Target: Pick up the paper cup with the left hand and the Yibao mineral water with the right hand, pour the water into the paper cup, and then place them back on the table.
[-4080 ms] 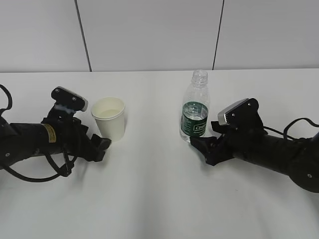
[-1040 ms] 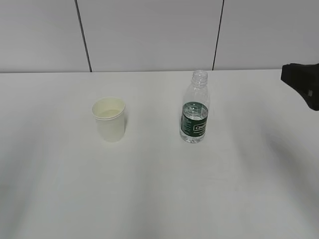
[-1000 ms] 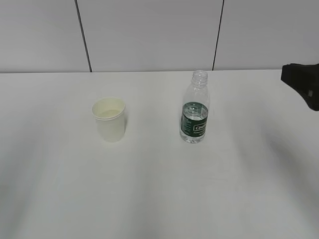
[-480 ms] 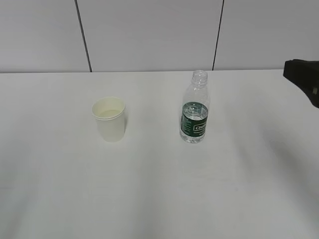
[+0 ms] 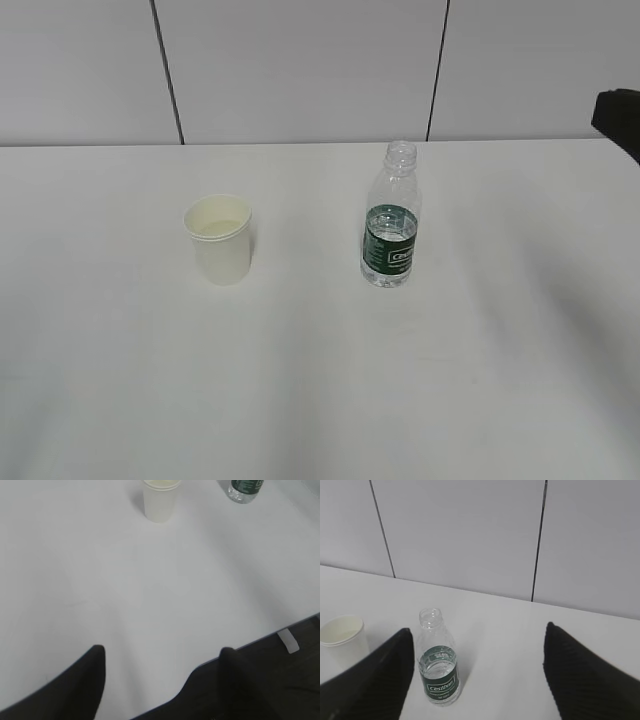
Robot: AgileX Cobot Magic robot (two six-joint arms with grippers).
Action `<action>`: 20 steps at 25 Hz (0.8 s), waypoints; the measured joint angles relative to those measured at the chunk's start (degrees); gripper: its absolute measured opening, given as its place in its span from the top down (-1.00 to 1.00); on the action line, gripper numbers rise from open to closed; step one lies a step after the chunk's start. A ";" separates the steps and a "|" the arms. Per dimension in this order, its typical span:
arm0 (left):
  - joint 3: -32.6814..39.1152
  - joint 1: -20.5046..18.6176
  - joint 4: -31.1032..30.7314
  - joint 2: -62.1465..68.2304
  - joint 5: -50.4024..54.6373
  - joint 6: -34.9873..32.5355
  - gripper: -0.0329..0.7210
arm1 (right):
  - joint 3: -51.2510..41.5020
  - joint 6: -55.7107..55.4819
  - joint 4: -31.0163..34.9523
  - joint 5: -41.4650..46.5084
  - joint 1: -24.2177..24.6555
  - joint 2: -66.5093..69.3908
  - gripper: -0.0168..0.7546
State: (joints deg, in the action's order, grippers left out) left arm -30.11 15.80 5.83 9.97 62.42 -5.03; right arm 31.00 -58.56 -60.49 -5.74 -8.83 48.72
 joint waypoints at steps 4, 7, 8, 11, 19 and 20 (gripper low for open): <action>0.40 0.00 0.23 -4.30 0.74 0.00 -0.35 | 0.00 0.00 -0.11 0.00 0.00 -1.05 -0.58; 0.40 0.00 0.35 -7.77 0.92 0.23 -0.35 | 0.00 0.00 -0.13 0.00 0.00 -1.71 -0.58; 0.40 0.00 0.41 -9.13 0.93 0.29 -0.35 | 0.00 0.00 -0.23 0.00 0.00 -2.06 -0.58; 0.40 0.00 0.41 -10.88 1.19 0.60 -0.35 | 0.00 0.00 -0.34 -0.04 0.00 -2.41 -0.58; 0.40 0.00 0.54 -10.87 1.23 0.85 -0.35 | 0.00 -1.21 -1.65 -0.04 0.00 -2.41 -0.58; 0.40 0.00 0.56 -10.87 1.23 0.85 -0.35 | 0.00 -1.74 -1.77 -0.04 0.00 -2.41 -0.58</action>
State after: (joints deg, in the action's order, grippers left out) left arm -29.71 15.80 6.40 -0.90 63.65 -4.19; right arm 31.00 -60.30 -62.26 -5.78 -8.83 46.31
